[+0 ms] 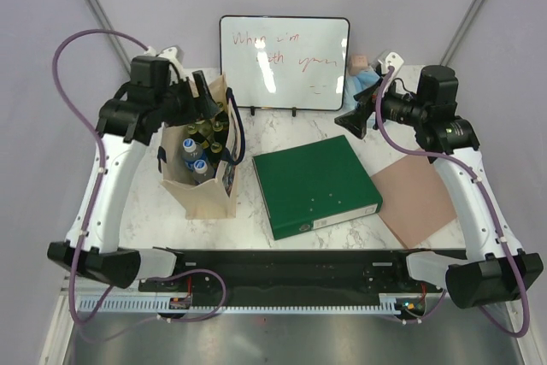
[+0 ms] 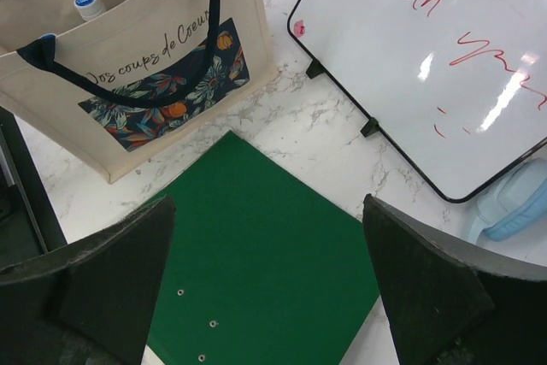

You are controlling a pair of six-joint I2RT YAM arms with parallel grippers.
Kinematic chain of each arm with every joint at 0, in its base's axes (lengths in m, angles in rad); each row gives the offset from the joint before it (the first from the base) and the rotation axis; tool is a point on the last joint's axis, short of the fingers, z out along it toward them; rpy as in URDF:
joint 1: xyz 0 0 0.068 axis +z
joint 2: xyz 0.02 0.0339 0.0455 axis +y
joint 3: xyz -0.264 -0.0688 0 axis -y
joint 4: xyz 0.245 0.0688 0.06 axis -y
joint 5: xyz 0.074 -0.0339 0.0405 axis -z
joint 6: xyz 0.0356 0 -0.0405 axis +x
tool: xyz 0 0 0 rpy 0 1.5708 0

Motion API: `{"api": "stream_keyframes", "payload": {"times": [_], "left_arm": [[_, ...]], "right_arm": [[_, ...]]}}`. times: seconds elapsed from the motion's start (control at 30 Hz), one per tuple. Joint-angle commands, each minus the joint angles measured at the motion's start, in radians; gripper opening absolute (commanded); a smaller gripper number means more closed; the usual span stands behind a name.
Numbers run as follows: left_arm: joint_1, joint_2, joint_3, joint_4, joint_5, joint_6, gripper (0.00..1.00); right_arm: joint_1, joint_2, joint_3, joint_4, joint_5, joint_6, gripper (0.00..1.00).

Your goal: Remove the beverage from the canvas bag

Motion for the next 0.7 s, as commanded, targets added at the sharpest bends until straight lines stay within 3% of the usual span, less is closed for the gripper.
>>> {"api": "stream_keyframes", "payload": {"times": [0.0,0.1,0.67], "left_arm": [[-0.072,0.114,0.091,-0.088,-0.18,0.031,0.83],[-0.089,0.189,0.139,-0.119,-0.26,0.031,0.8],[-0.117,0.43,0.182,-0.103,-0.271,0.083,0.67]], "right_arm": [[-0.001,0.01,-0.006,-0.003,-0.051,-0.023,0.98],[0.0,0.01,-0.011,-0.008,-0.043,-0.029,0.98],[0.0,0.038,-0.028,-0.024,-0.011,-0.046,0.98]]}}
